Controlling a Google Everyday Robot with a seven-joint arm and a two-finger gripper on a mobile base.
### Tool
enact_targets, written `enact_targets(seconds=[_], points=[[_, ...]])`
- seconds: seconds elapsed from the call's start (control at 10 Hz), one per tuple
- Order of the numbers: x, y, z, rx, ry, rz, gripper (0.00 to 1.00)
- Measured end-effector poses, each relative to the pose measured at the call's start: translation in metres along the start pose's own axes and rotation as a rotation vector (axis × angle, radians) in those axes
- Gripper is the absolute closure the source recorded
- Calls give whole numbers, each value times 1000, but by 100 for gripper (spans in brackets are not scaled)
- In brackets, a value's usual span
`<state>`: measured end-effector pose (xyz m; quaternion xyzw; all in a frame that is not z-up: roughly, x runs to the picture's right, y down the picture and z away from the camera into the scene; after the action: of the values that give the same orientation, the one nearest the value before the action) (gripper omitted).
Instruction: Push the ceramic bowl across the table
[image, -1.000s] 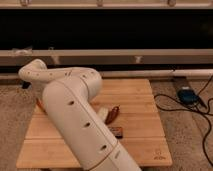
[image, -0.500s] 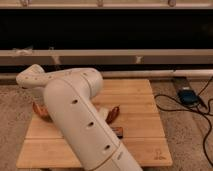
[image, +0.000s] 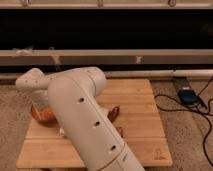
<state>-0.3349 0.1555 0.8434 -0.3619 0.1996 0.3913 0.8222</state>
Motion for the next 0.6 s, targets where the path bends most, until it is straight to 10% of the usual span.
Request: enact_targets(seconds=[0.6], points=[[38, 27, 13, -36, 12, -47, 35]])
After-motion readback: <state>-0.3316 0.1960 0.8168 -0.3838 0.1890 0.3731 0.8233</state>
